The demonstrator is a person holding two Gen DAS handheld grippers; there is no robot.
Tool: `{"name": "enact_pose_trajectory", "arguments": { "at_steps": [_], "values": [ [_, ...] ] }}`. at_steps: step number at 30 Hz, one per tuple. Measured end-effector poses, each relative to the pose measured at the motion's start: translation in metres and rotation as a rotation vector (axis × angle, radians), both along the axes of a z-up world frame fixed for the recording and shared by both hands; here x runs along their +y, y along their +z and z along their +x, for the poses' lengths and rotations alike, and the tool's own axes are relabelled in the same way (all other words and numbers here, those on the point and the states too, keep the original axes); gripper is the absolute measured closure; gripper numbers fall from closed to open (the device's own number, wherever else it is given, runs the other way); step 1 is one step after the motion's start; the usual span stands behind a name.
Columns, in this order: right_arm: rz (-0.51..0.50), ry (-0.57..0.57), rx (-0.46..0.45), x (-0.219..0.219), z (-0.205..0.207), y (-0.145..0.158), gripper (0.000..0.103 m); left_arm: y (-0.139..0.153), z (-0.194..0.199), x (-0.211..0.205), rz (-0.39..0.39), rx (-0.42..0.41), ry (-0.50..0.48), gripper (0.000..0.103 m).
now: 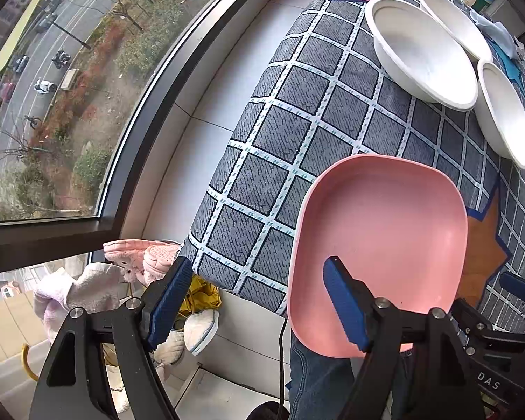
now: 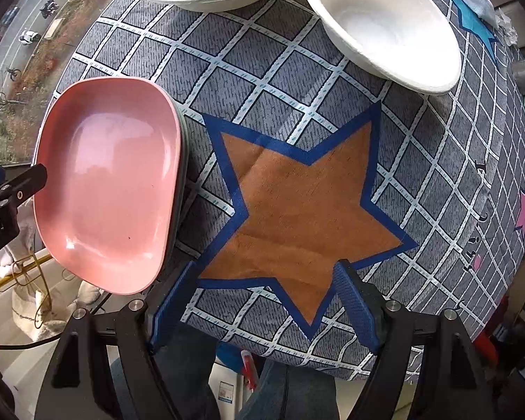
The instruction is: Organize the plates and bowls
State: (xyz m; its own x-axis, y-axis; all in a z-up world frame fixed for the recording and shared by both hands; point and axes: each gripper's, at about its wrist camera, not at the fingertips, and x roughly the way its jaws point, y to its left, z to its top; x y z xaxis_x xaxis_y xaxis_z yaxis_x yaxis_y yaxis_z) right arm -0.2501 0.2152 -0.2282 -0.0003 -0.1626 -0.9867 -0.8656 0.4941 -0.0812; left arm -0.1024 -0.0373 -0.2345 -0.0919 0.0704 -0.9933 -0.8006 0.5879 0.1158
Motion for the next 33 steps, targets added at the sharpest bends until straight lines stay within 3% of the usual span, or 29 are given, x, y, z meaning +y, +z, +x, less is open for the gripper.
{"name": "enact_pose_trajectory", "arguments": {
  "at_steps": [5,12,18,33],
  "values": [
    [-0.003,0.016,0.011,0.013,-0.025,-0.009,0.022,-0.001,-0.004,0.002,0.000,0.005,-0.003,0.023],
    [0.014,-0.011,0.040,0.019,-0.030,-0.012,0.022,-0.002,-0.007,0.008,-0.009,-0.004,0.000,0.023],
    [0.033,-0.082,0.044,-0.004,0.031,0.016,0.022,0.006,0.007,0.010,-0.024,-0.039,-0.030,0.023],
    [0.065,-0.369,-0.002,-0.076,0.109,0.049,0.022,0.019,0.087,-0.021,-0.067,-0.089,-0.218,0.023]
  ]
}}
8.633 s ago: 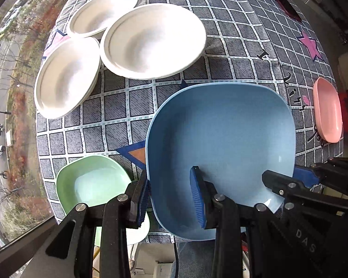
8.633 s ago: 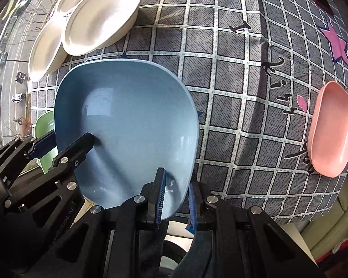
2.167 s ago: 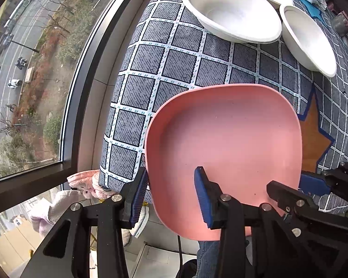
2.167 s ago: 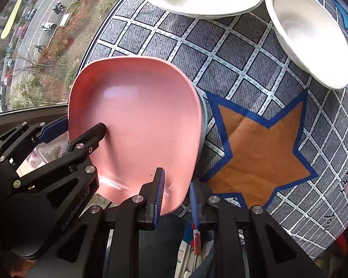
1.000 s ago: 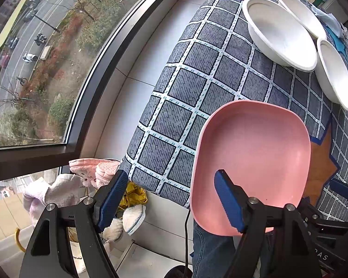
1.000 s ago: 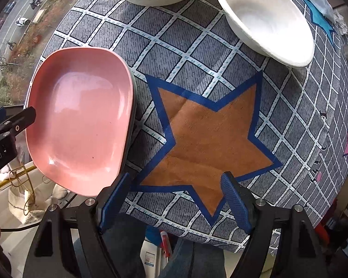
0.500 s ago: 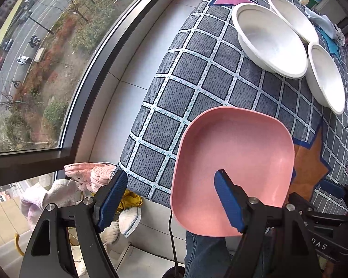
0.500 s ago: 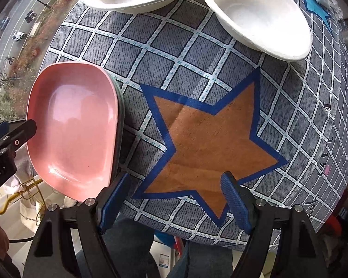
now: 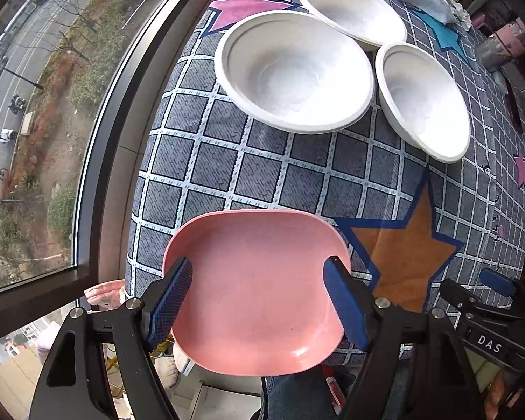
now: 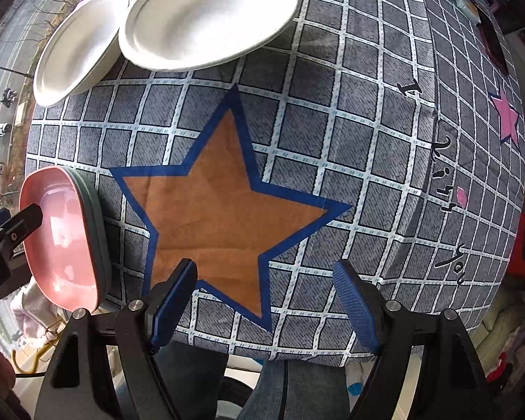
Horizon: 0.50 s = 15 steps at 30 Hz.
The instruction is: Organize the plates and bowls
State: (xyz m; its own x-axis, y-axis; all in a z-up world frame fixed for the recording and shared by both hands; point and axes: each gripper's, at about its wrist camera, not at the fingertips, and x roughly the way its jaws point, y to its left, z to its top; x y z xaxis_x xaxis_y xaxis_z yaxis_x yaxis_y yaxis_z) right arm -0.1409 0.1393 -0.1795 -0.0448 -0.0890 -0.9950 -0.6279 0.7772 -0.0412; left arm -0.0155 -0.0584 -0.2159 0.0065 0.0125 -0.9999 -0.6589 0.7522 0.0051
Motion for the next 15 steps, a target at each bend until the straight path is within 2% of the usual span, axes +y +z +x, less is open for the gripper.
{"name": "enact_pose_trajectory", "arguments": {
  "at_steps": [3,5,10,15],
  "values": [
    [0.020,-0.044,-0.003,-0.010,0.023,0.007,0.022,0.006,0.022,-0.006,-0.009,-0.017,-0.005,0.023],
    [0.037,-0.058,-0.009,-0.013,0.041,0.012,0.022,0.008,0.035,-0.008,-0.032,-0.022,0.025,0.023],
    [0.096,-0.047,-0.032,0.000,0.097,0.028,0.022,0.005,0.066,-0.009,-0.108,-0.051,0.163,0.023],
    [0.155,0.020,-0.059,0.034,0.150,0.042,0.022,-0.004,0.094,-0.011,-0.155,-0.059,0.291,0.023]
  ]
}}
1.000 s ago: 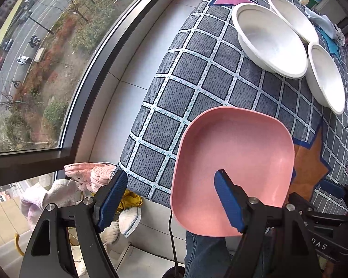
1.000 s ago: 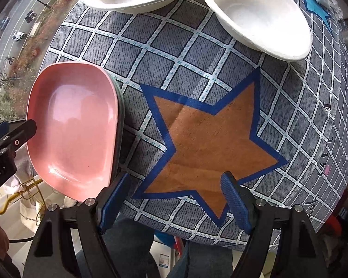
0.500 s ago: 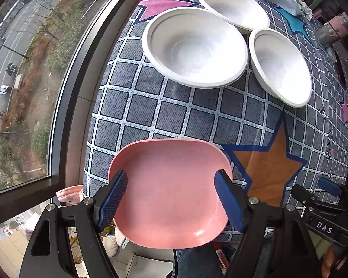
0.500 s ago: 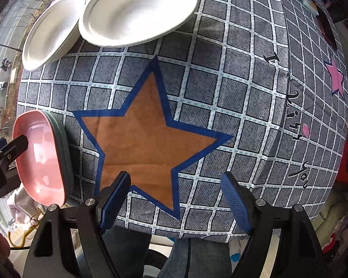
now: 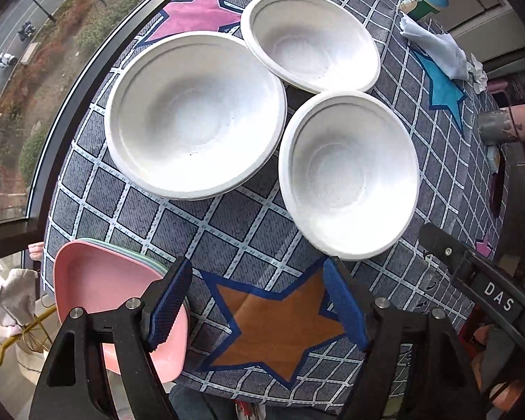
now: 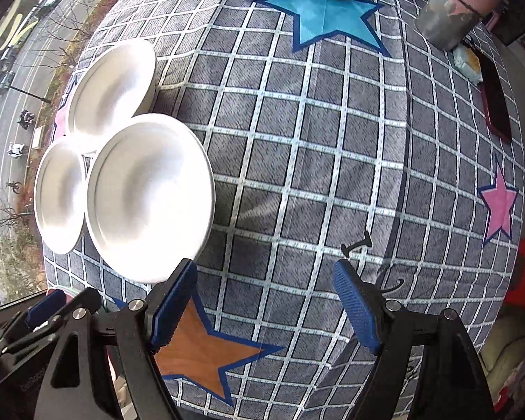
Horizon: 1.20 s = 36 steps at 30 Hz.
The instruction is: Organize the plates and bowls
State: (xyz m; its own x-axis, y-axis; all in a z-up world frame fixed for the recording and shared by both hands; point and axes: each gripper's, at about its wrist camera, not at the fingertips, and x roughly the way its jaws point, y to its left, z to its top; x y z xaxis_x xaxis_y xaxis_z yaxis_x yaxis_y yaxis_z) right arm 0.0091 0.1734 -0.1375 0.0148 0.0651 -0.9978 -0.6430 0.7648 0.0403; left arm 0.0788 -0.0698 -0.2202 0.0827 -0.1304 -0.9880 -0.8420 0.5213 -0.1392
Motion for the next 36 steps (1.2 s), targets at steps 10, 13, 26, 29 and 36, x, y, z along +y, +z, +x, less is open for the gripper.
{"name": "enact_pose_trajectory", "arguments": {
  "at_steps": [10,13,26,29,36],
  "values": [
    [-0.005,0.219,0.034,0.079,0.029,-0.027,0.022,-0.043,0.016,0.014,-0.043,0.050,0.254,0.024],
    [-0.020,0.249,0.045,0.088,0.017,-0.040,0.022,-0.052,0.019,0.019,-0.057,0.053,0.283,0.041],
    [0.024,0.158,0.193,0.051,-0.012,-0.071,0.085,-0.059,0.073,0.008,-0.030,0.032,0.074,0.078],
    [0.014,0.116,0.206,0.020,-0.014,-0.073,0.085,-0.060,0.087,-0.013,-0.026,0.040,-0.031,0.078],
    [-0.023,-0.015,0.227,-0.066,-0.042,-0.080,0.084,-0.065,0.107,-0.086,-0.037,0.063,-0.317,0.078]
  ]
}}
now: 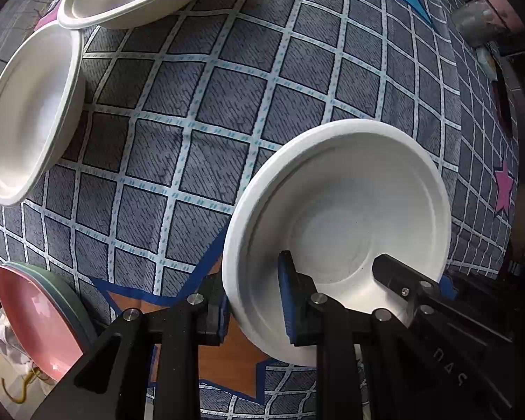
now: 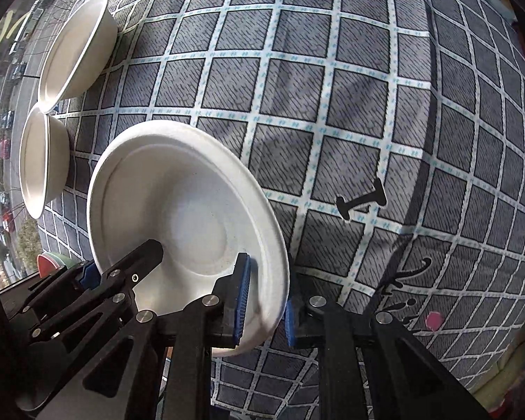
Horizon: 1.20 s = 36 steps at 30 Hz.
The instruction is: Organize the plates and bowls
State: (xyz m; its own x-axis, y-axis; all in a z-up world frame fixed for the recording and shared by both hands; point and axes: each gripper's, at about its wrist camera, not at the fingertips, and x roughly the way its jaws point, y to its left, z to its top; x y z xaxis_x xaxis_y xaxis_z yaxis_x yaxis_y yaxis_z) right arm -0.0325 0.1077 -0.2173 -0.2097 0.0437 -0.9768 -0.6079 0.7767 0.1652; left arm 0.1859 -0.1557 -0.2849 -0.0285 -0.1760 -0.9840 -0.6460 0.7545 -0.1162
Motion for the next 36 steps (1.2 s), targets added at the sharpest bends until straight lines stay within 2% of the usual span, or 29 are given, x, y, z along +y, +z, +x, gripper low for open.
{"name": "enact_pose_trajectory", "arguments": {
  "at_steps": [4,10,12,15,16,18,20,22,24,29,33,34,36],
  "values": [
    [-0.028,-0.089,0.009,-0.045,-0.020,-0.004,0.084,-0.002,0.007,-0.039,-0.018,0.011,-0.137,0.077],
    [-0.042,-0.224,0.001,-0.100,-0.047,-0.003,0.084,-0.001,0.024,-0.085,-0.029,0.012,-0.306,0.068],
    [-0.029,-0.260,0.004,-0.131,-0.052,-0.006,0.084,0.003,0.031,-0.100,-0.017,0.011,-0.349,0.049],
    [-0.048,-0.296,-0.024,-0.153,-0.045,-0.006,0.083,0.013,0.031,-0.119,0.041,-0.025,-0.391,0.025],
    [-0.052,-0.307,-0.031,-0.160,-0.043,-0.005,0.078,0.019,0.035,-0.117,0.056,-0.040,-0.401,0.025],
    [-0.057,-0.333,-0.055,-0.180,-0.015,0.006,0.034,0.032,0.037,-0.112,0.070,-0.058,-0.415,0.024],
    [-0.025,-0.350,-0.086,-0.188,0.004,0.018,0.032,0.040,0.036,-0.113,0.066,-0.069,-0.414,0.024],
    [-0.026,-0.350,-0.101,-0.182,0.018,0.029,0.032,0.044,0.020,-0.109,0.050,-0.078,-0.413,0.024],
    [-0.033,-0.360,-0.119,-0.195,0.029,0.043,0.032,0.043,0.001,-0.103,0.041,-0.090,-0.418,0.024],
    [-0.039,-0.386,-0.155,-0.192,0.051,0.063,0.032,0.050,-0.042,-0.091,0.056,-0.113,-0.414,0.024],
    [-0.034,-0.358,-0.174,-0.145,0.067,0.076,0.032,0.055,-0.071,-0.066,0.073,-0.118,-0.362,0.024],
    [-0.031,-0.346,-0.178,-0.132,0.060,0.078,0.032,0.064,-0.086,-0.042,0.077,-0.123,-0.342,0.024],
    [-0.024,-0.320,-0.186,-0.099,0.047,0.082,0.032,0.066,-0.091,-0.020,0.093,-0.132,-0.299,0.024]
  ]
}}
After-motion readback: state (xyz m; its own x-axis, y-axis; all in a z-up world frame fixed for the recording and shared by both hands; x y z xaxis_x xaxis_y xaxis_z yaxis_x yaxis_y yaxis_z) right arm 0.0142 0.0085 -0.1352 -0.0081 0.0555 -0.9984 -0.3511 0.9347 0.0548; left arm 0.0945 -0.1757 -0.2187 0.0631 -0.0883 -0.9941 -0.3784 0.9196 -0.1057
